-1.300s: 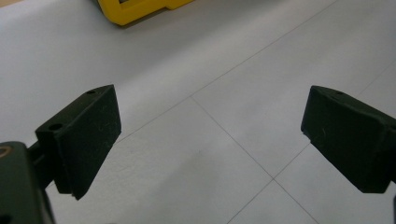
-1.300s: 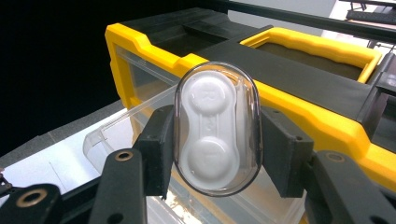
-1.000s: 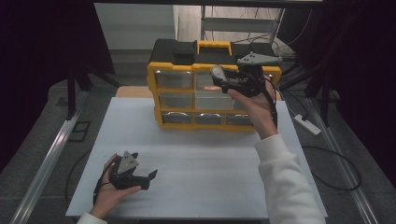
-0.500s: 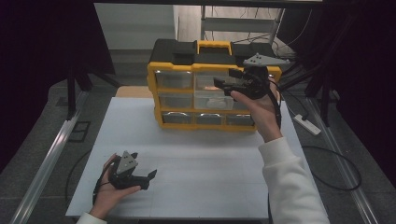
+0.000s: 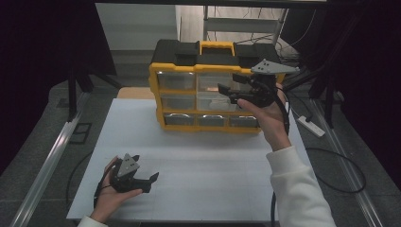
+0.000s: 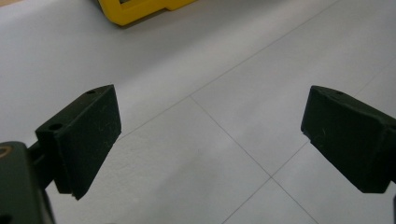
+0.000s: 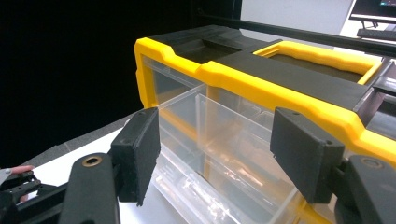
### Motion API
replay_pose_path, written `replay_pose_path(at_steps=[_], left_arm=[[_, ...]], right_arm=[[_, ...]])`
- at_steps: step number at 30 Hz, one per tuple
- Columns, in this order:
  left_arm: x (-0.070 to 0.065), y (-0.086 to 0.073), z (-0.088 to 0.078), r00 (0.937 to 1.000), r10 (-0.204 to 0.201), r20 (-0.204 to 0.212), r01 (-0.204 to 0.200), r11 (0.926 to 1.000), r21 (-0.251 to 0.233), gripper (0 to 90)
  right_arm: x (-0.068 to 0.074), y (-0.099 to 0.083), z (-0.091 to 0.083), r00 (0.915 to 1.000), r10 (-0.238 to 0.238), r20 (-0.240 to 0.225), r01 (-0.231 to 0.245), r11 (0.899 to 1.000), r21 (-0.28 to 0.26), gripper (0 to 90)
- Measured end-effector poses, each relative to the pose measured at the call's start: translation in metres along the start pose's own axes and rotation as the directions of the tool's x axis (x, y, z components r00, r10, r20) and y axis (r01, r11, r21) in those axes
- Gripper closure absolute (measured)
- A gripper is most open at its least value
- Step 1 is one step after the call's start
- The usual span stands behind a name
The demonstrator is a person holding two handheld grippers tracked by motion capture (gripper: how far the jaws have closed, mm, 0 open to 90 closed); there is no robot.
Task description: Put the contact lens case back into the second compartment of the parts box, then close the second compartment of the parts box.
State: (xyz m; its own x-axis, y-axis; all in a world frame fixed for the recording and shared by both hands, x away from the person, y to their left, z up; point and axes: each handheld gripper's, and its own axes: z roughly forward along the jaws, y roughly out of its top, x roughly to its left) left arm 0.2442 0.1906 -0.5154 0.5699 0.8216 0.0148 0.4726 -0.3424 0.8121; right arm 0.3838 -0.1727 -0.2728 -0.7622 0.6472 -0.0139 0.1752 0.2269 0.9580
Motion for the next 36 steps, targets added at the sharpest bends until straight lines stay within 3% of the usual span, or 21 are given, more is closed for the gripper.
replay_pose_path(at_steps=[23,36], left_arm=[[-0.002,0.000,-0.001,1.0000,0.001,-0.001,-0.001,1.0000,-0.001,5.6],[-0.004,-0.001,-0.003,1.0000,-0.002,-0.005,0.002,1.0000,-0.003,5.6]], right_arm=[[0.009,-0.030,-0.035,0.9995,-0.022,-0.023,0.021,0.999,-0.027,32.8],[0.008,-0.052,-0.042,0.9995,-0.017,-0.029,0.016,1.000,-0.019,33.8]])
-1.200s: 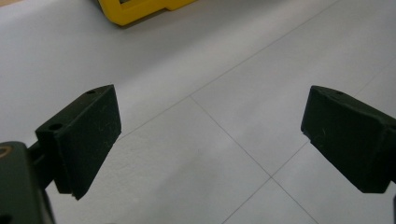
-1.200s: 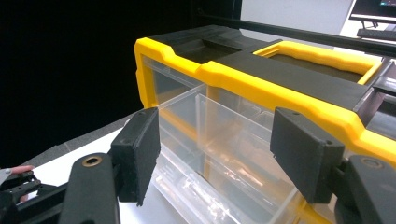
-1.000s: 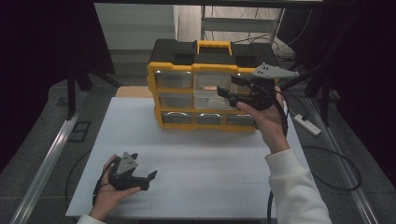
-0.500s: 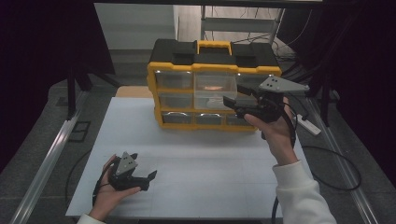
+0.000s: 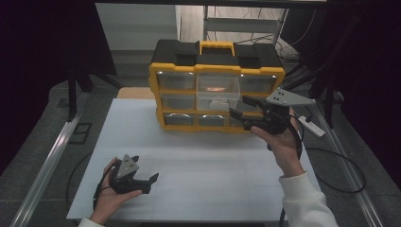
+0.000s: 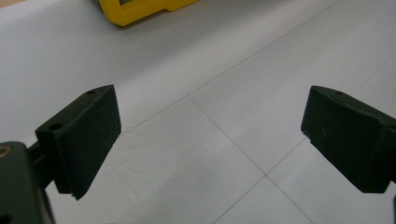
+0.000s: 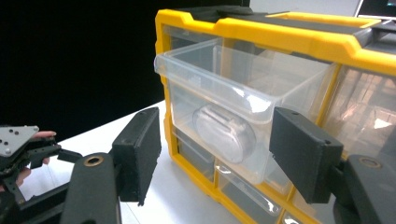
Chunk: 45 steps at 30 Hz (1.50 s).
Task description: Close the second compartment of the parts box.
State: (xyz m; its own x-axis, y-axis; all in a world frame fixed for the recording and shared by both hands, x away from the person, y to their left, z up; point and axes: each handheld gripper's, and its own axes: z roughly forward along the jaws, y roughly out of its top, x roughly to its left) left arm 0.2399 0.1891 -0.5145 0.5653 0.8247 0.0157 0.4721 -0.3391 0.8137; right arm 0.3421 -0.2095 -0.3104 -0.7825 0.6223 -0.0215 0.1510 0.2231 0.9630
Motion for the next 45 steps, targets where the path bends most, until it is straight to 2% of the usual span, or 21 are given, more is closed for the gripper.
replay_pose_path(at_steps=[5,11,14,17,19,20,22,33,39,45], left_arm=[[0.001,0.000,0.000,1.0000,-0.003,0.000,0.003,1.0000,-0.001,5.5],[0.001,-0.001,0.000,1.0000,-0.004,-0.001,0.004,1.0000,-0.001,5.6],[0.001,0.000,0.000,1.0000,-0.003,-0.002,0.003,1.0000,-0.001,5.6],[0.000,-0.001,0.000,1.0000,-0.001,-0.001,0.001,1.0000,0.000,5.5],[0.001,-0.001,0.000,1.0000,-0.003,-0.002,0.003,1.0000,0.000,5.6],[0.001,-0.001,0.000,1.0000,-0.005,-0.001,0.005,1.0000,-0.001,5.6],[0.001,-0.001,0.000,1.0000,-0.005,-0.001,0.005,1.0000,-0.001,5.5],[0.001,-0.001,0.000,1.0000,-0.001,-0.003,0.001,1.0000,0.000,5.6],[0.001,-0.001,0.000,1.0000,0.000,-0.004,0.000,1.0000,0.001,5.6],[0.001,-0.001,-0.001,1.0000,0.000,-0.005,0.000,1.0000,0.000,5.6]], right_arm=[[0.003,-0.007,0.001,0.9999,-0.009,-0.008,0.009,1.000,0.008,36.5],[0.008,-0.013,0.005,0.9993,-0.035,-0.015,0.035,0.999,0.024,47.1],[0.010,-0.014,0.008,0.9990,-0.043,-0.012,0.043,0.999,0.024,56.8],[0.010,-0.015,0.010,0.9995,-0.028,-0.017,0.028,0.999,0.021,73.1],[0.008,-0.015,0.013,0.9979,-0.014,-0.063,0.017,0.999,0.049,85.1],[0.008,-0.015,0.015,0.9962,-0.007,-0.087,0.012,0.998,0.060,88.2],[0.008,-0.016,0.018,0.9955,-0.011,-0.094,0.017,0.998,0.065,89.5],[0.008,-0.014,0.035,0.9984,-0.002,-0.056,0.004,0.999,0.050,89.7],[0.006,-0.015,0.045,0.9990,0.002,-0.045,0.001,0.998,0.067,89.6],[0.003,-0.014,0.047,0.9996,0.016,-0.023,-0.015,0.998,0.058,89.6]])
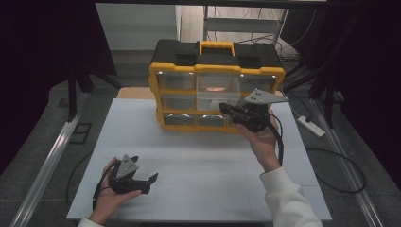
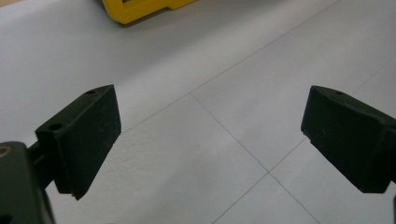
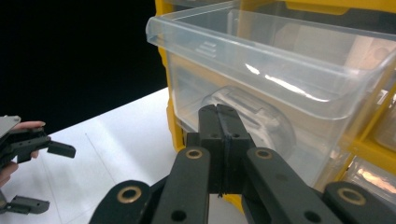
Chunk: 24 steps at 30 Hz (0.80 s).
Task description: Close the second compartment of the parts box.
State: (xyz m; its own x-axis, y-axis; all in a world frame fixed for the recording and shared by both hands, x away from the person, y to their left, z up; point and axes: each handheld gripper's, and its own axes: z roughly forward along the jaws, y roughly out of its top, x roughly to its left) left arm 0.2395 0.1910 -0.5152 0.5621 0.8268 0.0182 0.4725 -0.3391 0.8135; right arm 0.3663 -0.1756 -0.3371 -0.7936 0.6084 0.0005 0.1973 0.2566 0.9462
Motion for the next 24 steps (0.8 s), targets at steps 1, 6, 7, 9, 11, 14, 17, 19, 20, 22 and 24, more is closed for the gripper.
replay_pose_path(at_steps=[1,6,7,9,11,14,17,19,20,22,24], left_arm=[[-0.0001,0.0000,0.0000,1.0000,-0.001,0.001,0.001,1.0000,0.000,5.6],[0.0003,0.0000,-0.0003,1.0000,0.000,-0.001,0.000,1.0000,-0.001,5.6],[0.0003,0.0001,-0.0003,1.0000,0.000,-0.002,0.000,1.0000,-0.001,5.6],[0.0003,0.0000,-0.0002,1.0000,0.001,-0.001,-0.001,1.0000,0.000,5.6],[0.0001,0.0000,0.0000,1.0000,0.000,0.000,0.000,1.0000,0.000,5.6],[0.0000,0.0000,-0.0001,1.0000,0.001,-0.001,-0.001,1.0000,0.000,5.6],[-0.0001,-0.0001,-0.0001,1.0000,0.001,0.000,-0.001,1.0000,0.001,5.6],[0.0001,-0.0001,-0.0003,1.0000,0.001,-0.001,-0.001,1.0000,0.000,5.6],[0.0003,-0.0001,-0.0003,1.0000,0.002,-0.002,-0.002,1.0000,0.000,5.6],[0.0006,-0.0003,-0.0004,1.0000,0.001,-0.003,-0.001,1.0000,0.001,5.6],[0.0007,-0.0004,-0.0005,1.0000,0.001,-0.003,-0.001,1.0000,0.002,5.6]], right_arm=[[-0.0005,0.0002,0.0001,1.0000,0.000,0.004,0.000,1.000,0.000,89.6],[-0.0036,0.0003,0.0007,0.9998,0.006,0.019,-0.006,1.000,-0.007,89.6],[-0.0042,0.0002,0.0007,0.9997,0.009,0.022,-0.009,1.000,-0.008,89.5],[-0.0055,0.0001,0.0007,0.9997,0.011,0.021,-0.011,1.000,-0.010,89.6],[-0.0054,0.0001,0.0009,0.9997,0.010,0.023,-0.010,1.000,-0.012,89.6],[-0.0053,0.0006,0.0015,0.9996,0.008,0.027,-0.008,1.000,-0.016,89.6],[-0.0067,0.0012,0.0026,0.9994,0.013,0.032,-0.013,1.000,-0.017,89.6],[-0.0075,0.0016,0.0032,0.9993,0.015,0.035,-0.014,1.000,-0.016,89.5],[-0.0079,0.0018,0.0036,0.9991,0.015,0.040,-0.014,1.000,-0.015,89.5],[-0.0092,0.0022,0.0045,0.9990,0.018,0.042,-0.017,1.000,-0.018,89.5],[-0.0095,0.0025,0.0053,0.9987,0.021,0.046,-0.020,1.000,-0.020,89.5]])
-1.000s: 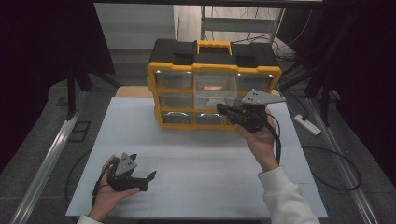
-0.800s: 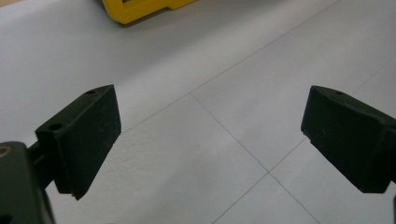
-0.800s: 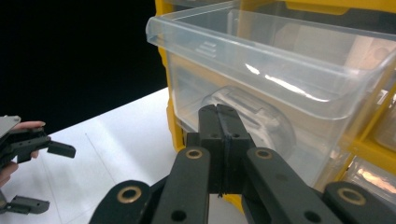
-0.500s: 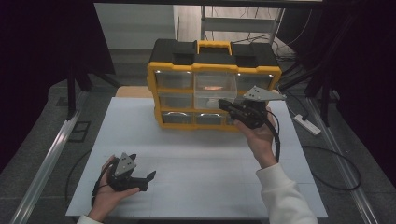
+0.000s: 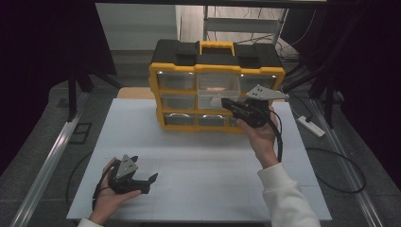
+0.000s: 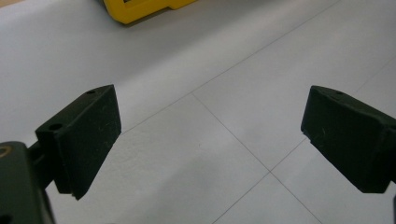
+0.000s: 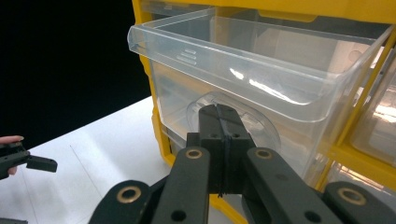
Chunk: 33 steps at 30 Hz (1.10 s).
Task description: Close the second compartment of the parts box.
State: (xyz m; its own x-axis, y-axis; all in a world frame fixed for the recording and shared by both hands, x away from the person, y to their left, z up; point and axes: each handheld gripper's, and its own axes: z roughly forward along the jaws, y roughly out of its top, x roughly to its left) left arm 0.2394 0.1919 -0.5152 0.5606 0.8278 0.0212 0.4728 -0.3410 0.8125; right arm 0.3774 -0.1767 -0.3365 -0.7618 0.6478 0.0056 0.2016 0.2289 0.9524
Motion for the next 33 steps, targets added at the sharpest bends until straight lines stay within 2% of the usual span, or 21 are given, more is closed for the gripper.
replay_pose_path(at_steps=[33], left_arm=[[0.000,-0.001,-0.001,1.0000,0.002,0.000,-0.002,1.0000,0.004,5.6]], right_arm=[[-0.004,0.013,0.017,0.9993,0.011,0.034,-0.011,1.000,0.004,89.4]])
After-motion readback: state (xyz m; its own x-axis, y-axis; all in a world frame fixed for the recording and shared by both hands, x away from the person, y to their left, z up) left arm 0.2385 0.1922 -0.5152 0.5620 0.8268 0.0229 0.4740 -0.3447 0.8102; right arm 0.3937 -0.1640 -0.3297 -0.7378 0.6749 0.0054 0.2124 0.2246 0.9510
